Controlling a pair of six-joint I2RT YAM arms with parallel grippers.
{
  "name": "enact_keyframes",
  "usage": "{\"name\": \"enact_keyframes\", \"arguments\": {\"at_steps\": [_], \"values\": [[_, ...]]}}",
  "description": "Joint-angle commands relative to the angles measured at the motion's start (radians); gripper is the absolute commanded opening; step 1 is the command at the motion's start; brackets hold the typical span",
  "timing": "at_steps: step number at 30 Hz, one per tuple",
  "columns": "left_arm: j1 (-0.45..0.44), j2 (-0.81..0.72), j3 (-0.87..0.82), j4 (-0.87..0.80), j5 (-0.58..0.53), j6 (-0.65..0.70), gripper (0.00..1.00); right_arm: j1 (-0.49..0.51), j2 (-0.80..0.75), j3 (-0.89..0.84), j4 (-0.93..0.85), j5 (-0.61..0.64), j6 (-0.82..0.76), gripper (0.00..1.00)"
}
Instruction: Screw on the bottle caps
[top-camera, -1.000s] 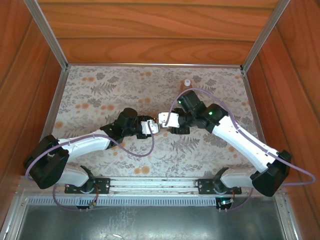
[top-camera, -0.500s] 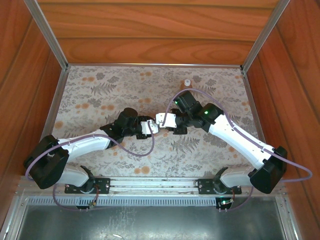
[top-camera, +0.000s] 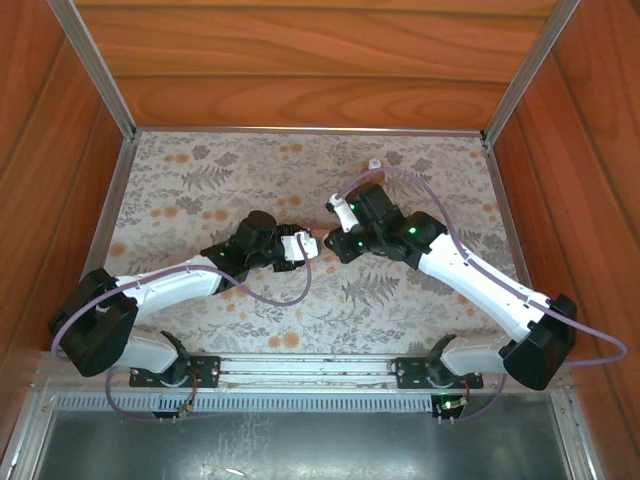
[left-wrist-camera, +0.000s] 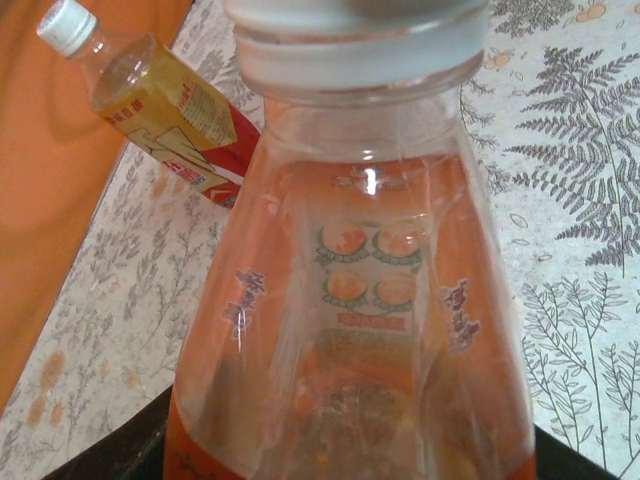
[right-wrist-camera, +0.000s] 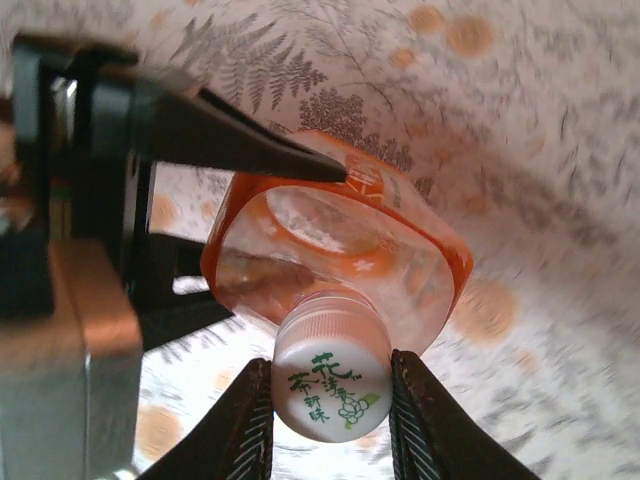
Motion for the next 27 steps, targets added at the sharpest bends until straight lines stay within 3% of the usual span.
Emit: {"name": "enact_keyframes", "arguments": {"at_steps": [1,3,5,10,12,16,19,23,27], "values": [[-0.012,-0.003,0.017,0.000,0.056,0.022,0.53,-0.007,0.021,-0.001,0.019,0.049,0.394,0.05],[-0.012,-0.007,0.012,-0.001,0.060,0.017,0.53,-0.007,0.005,-0.007,0.028,0.037,0.365,0.11],[-0.015,-0.008,0.006,0.000,0.062,0.016,0.53,-0.007,-0.027,-0.027,0.086,-0.002,0.216,0.27],[-0.018,-0.038,-0.003,0.000,0.080,0.009,0.53,-0.007,-0.165,-0.119,0.210,-0.026,-0.357,0.69],[-0.023,-0.050,-0.010,0.000,0.083,0.012,0.53,-0.007,-0.206,-0.125,0.189,-0.030,-0.565,0.76],[-0.028,-0.071,-0.024,-0.001,0.091,0.022,0.53,-0.007,-0.254,-0.114,0.091,-0.118,-0.983,0.78],[-0.033,-0.096,-0.037,-0.004,0.113,0.024,0.53,-0.007,-0.236,-0.064,-0.010,-0.156,-1.176,0.79],[-0.033,-0.110,-0.044,-0.011,0.137,0.006,0.53,-0.007,-0.166,0.020,-0.127,-0.156,-1.285,0.75],[-0.033,-0.111,-0.045,-0.019,0.136,0.014,0.53,-0.007,-0.120,0.041,-0.124,-0.169,-1.303,0.64]]}}
